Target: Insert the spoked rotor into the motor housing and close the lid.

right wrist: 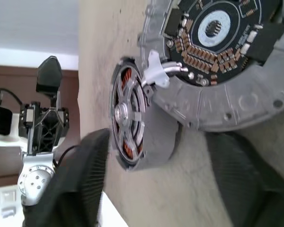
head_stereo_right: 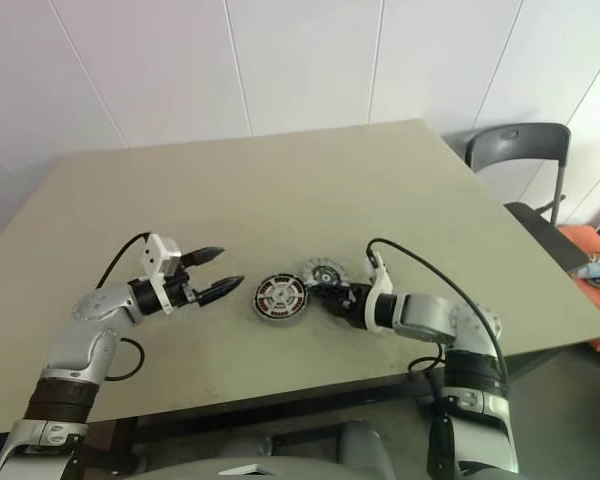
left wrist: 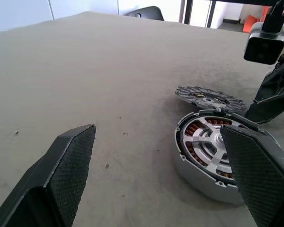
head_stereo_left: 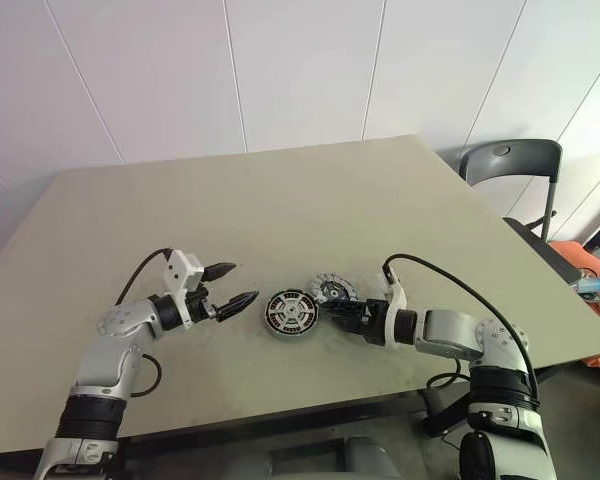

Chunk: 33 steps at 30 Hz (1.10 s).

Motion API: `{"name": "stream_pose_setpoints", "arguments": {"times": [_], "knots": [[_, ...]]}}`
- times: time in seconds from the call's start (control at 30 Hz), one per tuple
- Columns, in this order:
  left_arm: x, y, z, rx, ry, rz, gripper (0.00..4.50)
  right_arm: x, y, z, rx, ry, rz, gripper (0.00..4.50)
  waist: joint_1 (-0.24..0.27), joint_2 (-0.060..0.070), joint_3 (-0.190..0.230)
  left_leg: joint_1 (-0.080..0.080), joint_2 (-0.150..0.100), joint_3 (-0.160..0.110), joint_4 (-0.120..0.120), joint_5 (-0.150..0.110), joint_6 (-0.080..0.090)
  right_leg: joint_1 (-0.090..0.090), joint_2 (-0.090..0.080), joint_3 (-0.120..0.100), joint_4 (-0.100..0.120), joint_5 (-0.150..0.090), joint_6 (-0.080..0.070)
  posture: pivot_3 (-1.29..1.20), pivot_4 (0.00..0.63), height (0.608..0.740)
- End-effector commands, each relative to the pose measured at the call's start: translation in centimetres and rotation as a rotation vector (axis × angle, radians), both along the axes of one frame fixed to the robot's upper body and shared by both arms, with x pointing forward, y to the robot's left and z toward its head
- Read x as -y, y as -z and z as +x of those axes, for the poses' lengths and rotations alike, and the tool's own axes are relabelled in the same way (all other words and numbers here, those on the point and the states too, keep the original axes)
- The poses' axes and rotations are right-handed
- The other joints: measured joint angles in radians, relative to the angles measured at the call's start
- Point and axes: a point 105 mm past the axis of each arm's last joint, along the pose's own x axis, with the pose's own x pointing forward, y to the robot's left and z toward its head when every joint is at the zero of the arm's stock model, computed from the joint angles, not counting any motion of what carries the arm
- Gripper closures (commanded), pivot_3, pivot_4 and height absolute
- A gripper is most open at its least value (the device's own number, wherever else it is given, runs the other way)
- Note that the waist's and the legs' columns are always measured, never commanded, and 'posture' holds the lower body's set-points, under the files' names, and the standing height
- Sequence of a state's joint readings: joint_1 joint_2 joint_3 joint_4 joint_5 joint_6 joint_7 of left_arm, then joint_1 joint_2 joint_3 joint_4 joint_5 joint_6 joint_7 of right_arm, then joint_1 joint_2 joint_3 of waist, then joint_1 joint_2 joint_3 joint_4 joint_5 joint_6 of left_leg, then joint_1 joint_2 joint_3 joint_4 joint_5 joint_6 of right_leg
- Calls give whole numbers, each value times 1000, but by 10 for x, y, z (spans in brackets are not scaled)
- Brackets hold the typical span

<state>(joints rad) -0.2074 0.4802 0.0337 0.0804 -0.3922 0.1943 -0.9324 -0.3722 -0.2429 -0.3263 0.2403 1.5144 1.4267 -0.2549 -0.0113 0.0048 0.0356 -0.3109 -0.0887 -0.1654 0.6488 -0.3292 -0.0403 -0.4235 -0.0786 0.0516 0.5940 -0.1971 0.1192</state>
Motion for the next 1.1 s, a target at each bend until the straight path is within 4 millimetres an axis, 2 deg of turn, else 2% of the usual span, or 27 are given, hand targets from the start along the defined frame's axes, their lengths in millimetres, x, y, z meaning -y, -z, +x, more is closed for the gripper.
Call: {"name": "stream_pose_setpoints", "arguments": {"times": [0.03,0.13,0.27,0.37,0.53,0.7,0.8,0.93,1.07,1.1], "knots": [[10,-18,3,53,14,4,0,4,-8,15,26,107,20,81,-3,0,0,0,0,0,0,0,0,0,0,0,0,0,0,0,0,740],[14,-23,3,56,14,4,0,8,-8,25,13,207,37,36,-4,0,0,1,0,0,0,0,0,1,0,0,1,0,0,0,0,740],[12,-29,0,59,12,7,0,1,-8,26,14,201,31,36,-3,0,0,3,0,0,0,0,0,3,0,0,1,0,0,0,0,740],[6,-32,-2,59,8,12,0,-1,-8,28,27,203,4,624,-4,0,0,4,0,0,0,0,0,4,0,0,0,0,0,0,0,740],[-3,-35,-6,59,2,15,0,-8,-19,31,153,145,-82,2235,-4,2,1,4,0,0,0,0,0,3,0,0,0,0,0,0,0,740],[-2,-31,-9,57,0,14,0,-19,-21,22,248,32,-150,2235,-4,2,1,3,0,0,-1,0,0,3,0,0,0,0,0,0,0,740],[1,-28,-8,56,-2,14,0,-23,-28,23,312,15,-157,2235,-2,2,2,2,0,0,-1,0,0,2,0,0,0,0,0,0,0,740],[-2,-20,-5,48,-9,17,0,-22,-32,26,366,22,-168,3076,-2,2,2,2,0,0,-1,0,0,2,0,0,0,0,0,0,0,740],[-8,-15,0,44,-15,20,0,-22,-34,28,394,28,-160,4475,-3,2,2,2,0,0,-1,0,0,1,0,0,0,0,0,0,0,740],[-9,-14,1,44,-15,20,0,-23,-33,28,396,25,-161,4475,-2,2,2,1,0,0,-1,0,0,0,0,0,0,0,0,0,0,740]]}}
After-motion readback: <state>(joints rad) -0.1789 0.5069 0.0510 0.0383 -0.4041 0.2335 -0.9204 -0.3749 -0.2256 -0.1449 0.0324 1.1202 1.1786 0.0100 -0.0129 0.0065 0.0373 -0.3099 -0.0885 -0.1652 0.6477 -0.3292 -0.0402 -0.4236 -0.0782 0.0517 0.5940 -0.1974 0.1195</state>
